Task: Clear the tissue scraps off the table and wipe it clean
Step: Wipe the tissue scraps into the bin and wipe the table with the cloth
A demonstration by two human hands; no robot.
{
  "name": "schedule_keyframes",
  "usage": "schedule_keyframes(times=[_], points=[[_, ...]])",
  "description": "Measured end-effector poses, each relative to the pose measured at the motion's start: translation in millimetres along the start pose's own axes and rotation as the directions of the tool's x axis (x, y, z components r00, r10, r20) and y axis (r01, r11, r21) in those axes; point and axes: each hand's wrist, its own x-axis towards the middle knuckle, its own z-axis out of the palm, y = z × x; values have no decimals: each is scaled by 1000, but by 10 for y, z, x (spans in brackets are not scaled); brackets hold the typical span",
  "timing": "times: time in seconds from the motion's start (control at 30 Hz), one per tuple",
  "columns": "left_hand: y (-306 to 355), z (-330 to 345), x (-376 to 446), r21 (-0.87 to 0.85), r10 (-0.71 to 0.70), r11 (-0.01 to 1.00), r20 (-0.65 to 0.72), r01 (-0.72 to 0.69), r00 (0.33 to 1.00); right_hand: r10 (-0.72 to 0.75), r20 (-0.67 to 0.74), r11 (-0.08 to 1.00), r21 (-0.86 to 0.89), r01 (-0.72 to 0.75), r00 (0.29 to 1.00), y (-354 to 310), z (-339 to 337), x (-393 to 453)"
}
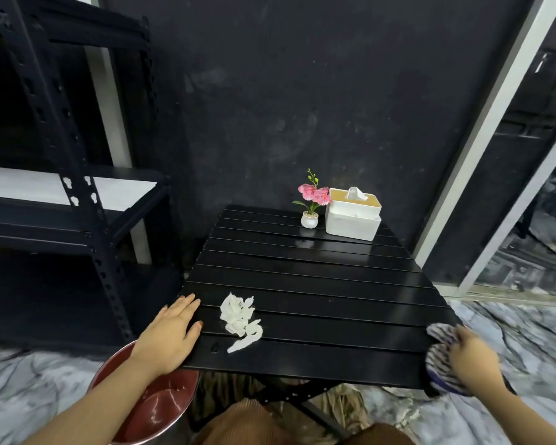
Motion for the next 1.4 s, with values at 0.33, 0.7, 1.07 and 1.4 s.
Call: schedule_keyframes(times=[0.33,0.7,1.07,1.4], points=[[-35,72,32,-25,-1,1000,-49,0,999,-327,-7,944,39,327,945,-911,759,-435],[-73,113,40,-41,1,999,-66,-4,998,-553,241,767,-228,600,798,-2206,1577,-1199],[-96,126,22,-56,4,998,-107,-10,994,-573,256,813,58,579,779,-2455,1714,-1301],[-134,180,27,-24,-32,999,-136,29,990,-281,135,954,143,263,950,-2014,1423,-53]])
